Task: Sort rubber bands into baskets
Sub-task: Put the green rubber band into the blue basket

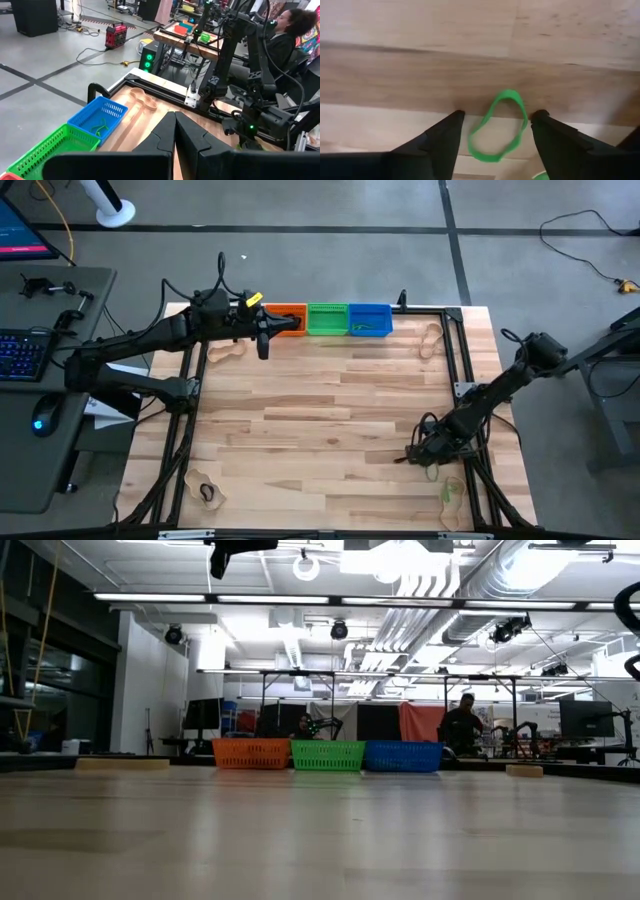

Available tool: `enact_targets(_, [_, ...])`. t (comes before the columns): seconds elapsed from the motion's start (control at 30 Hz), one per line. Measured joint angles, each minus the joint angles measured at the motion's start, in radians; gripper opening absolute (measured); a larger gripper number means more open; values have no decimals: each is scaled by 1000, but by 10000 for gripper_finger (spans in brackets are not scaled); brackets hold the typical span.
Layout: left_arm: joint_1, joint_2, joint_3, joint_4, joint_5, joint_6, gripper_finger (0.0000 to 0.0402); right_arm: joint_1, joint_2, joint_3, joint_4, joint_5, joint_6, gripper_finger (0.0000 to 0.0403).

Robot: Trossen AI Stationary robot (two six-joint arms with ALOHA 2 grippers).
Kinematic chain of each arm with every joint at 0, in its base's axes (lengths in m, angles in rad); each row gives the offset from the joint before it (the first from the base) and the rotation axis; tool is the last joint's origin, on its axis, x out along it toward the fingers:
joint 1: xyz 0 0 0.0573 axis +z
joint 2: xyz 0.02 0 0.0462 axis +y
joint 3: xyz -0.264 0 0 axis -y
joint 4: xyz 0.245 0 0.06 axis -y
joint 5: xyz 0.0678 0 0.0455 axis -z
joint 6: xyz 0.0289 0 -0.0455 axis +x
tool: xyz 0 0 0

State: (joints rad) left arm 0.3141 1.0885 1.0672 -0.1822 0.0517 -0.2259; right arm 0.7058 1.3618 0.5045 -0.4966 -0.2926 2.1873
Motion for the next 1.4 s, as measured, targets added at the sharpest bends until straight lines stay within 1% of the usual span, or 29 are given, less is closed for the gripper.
enact_targets(0.03, [0, 0, 0, 0, 0, -7, 0, 0, 1, 0, 3, -9, -20, 215])
enact_targets(0.1, [0, 0, 0, -1, 0, -13, 0, 0, 2, -1, 9, -22, -50, 177])
enact_targets(0.17, [0, 0, 0, -1, 0, -15, 0, -1, 3, -2, 16, -25, -73, 122])
enact_targets(0.23, [0, 0, 0, -1, 0, -15, 0, -15, 4, -3, 18, -23, -96, 53])
enact_targets(0.27, [0, 0, 0, -1, 0, -15, 0, -23, 4, -2, 20, -20, -106, 27])
enact_targets(0.3, [0, 0, 0, -1, 0, -10, 0, -35, 5, 2, 20, -17, -124, 16])
enact_targets(0.4, [0, 0, 0, 0, 0, -8, 0, -92, 7, 34, 1, -6, -216, 14])
enact_targets(0.43, [0, 0, 0, 2, 0, -8, 0, -115, 8, 53, -11, 28, -254, 8])
enact_targets(0.5, [0, 0, 0, 8, 0, -8, 0, -174, 1, 98, -7, 129, -348, 3])
enact_targets(0.57, [0, 0, 0, 17, 0, -8, 0, -251, -10, 137, 2, 186, -448, 3])
enact_targets(0.7, [0, 0, 1, 30, 0, -13, 0, -466, -13, 210, 16, 280, -722, 2])
enact_targets(0.9, [0, 0, 1, 30, 0, -62, 0, -862, -15, 359, 29, 370, -1226, 1])
enact_targets(0.97, [0, 0, 1, 29, 0, -85, 0, -996, -15, 407, 24, 385, -1373, 1])
enact_targets(1.03, [0, 0, 1, 30, 0, -101, 0, -1124, -15, 444, 26, 399, -1475, 0])
enact_targets(1.1, [0, 0, 1, 30, 0, -104, 0, -1251, -10, 471, 52, 396, -1544, 0])
enact_targets(1.2, [0, 0, 1, 30, 0, -115, 0, -1405, 21, 499, 87, 354, -1607, 0])
enact_targets(1.3, [0, 0, 1, 30, 0, -129, 0, -1489, 80, 516, 119, 297, -1630, 0])
enact_targets(1.4, [0, 0, 0, 30, 0, -138, 0, -1503, 153, 523, 191, 253, -1639, 0])
